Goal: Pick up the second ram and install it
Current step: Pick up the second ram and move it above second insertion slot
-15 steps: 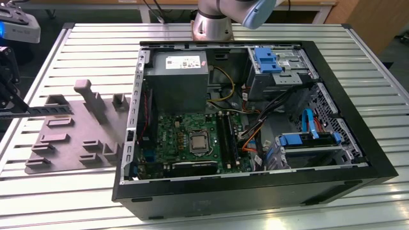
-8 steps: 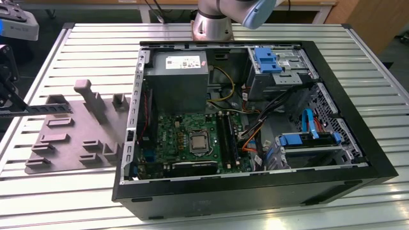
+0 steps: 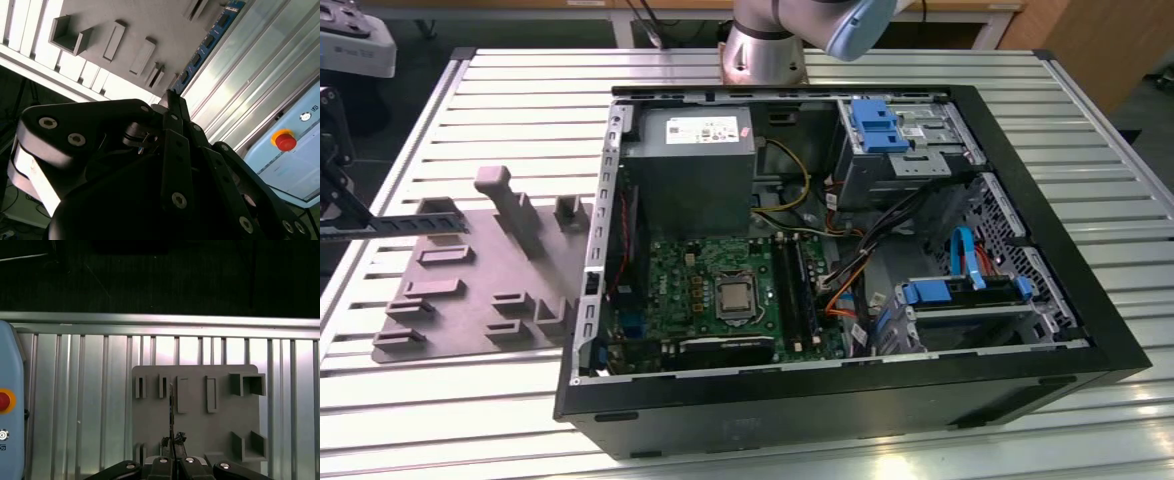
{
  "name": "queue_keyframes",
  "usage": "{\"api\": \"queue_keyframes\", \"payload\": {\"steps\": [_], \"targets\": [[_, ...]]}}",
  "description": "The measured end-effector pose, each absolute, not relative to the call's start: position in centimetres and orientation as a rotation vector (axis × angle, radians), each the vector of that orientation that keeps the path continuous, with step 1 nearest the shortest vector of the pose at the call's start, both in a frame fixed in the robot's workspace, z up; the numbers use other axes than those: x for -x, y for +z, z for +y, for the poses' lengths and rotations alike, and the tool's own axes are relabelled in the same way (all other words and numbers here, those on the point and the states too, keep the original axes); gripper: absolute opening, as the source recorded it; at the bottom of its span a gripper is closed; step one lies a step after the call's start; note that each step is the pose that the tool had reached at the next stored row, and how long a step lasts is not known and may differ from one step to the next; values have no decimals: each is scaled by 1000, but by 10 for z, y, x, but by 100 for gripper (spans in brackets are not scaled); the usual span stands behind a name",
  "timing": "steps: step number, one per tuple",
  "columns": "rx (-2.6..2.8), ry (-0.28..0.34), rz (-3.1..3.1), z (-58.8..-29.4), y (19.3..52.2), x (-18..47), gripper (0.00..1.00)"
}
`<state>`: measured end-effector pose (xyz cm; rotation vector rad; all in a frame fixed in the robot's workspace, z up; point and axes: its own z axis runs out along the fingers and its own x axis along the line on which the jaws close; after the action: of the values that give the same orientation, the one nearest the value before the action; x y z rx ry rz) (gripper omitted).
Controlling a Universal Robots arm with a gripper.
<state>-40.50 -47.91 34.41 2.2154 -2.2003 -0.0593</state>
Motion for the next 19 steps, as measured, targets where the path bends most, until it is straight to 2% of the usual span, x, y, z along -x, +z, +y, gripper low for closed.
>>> {"api": "queue_keyframes", "payload": {"steps": [19], "targets": [[-2216, -59, -2200, -479, 356, 405, 12]]}}
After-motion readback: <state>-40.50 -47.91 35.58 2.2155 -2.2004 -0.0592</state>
